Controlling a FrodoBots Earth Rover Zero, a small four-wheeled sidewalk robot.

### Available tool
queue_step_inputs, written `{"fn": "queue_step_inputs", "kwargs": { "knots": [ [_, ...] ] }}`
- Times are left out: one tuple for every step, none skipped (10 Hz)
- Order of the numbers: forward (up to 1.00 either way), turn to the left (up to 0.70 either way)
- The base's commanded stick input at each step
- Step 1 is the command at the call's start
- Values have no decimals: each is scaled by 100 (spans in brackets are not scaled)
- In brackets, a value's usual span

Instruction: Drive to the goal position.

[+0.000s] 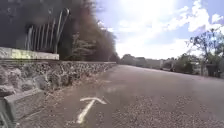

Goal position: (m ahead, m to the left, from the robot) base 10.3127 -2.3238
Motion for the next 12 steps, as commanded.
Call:
{"fn": "queue_step_inputs", "kwargs": {
  "knots": [
    [50,0],
    [50,0],
    [50,0],
    [50,0],
    [50,0],
    [50,0],
    [50,0],
    [50,0],
    [50,0],
    [50,0],
    [50,0],
    [50,0]
  ]
}}
